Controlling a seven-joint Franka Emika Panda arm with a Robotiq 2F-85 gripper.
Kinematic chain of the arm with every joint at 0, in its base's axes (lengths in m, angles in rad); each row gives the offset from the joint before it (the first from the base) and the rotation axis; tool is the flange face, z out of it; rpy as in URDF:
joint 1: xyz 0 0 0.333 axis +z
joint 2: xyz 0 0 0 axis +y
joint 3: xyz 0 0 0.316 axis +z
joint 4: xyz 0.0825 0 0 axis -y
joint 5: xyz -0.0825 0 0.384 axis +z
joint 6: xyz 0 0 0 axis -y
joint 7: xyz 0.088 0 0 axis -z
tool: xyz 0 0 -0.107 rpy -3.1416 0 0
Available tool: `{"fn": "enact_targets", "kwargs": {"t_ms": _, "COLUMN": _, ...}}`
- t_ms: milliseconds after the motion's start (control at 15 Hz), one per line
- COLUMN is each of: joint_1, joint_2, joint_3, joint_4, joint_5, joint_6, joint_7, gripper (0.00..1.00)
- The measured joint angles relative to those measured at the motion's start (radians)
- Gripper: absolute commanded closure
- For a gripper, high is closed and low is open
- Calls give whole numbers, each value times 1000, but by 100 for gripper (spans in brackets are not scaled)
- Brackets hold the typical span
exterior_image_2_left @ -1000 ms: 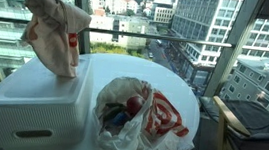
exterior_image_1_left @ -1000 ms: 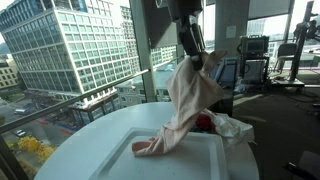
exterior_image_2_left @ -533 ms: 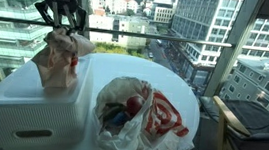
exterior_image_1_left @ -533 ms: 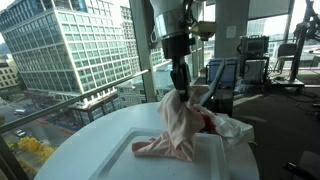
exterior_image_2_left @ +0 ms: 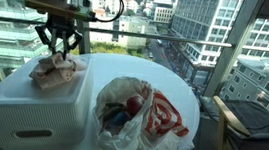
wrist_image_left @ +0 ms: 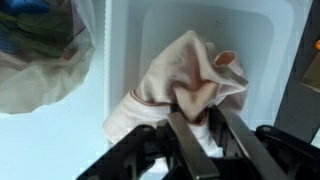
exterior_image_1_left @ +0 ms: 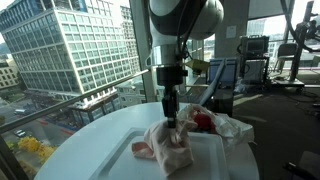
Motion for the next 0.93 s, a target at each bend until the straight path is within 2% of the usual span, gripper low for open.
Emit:
{"fn": "enact_targets", "kwargs": {"t_ms": 267, "joint_1": 7, "joint_2": 14, "joint_3": 3, "joint_4": -5, "joint_5": 3, "joint_6": 25, "joint_7": -11, "gripper": 4}}
{"fn": "enact_targets", "kwargs": {"t_ms": 333, "joint_1": 9, "joint_2": 17, "joint_3": 4, "joint_4": -5, "joint_5": 3, "joint_6": 25, "joint_7": -11, "gripper": 1}}
{"fn": "enact_targets", "kwargs": {"t_ms": 667, "joint_1": 17, "joint_2": 47, "joint_3": 7, "joint_4": -6, "joint_5": 3, "joint_6": 32, "joint_7": -11, "gripper": 0}}
{"fn": "enact_targets", "kwargs": {"t_ms": 933, "joint_1": 23, "joint_2": 101, "joint_3": 17, "joint_4": -13, "joint_5": -8, "joint_6": 99, "joint_7": -14, "gripper": 0}}
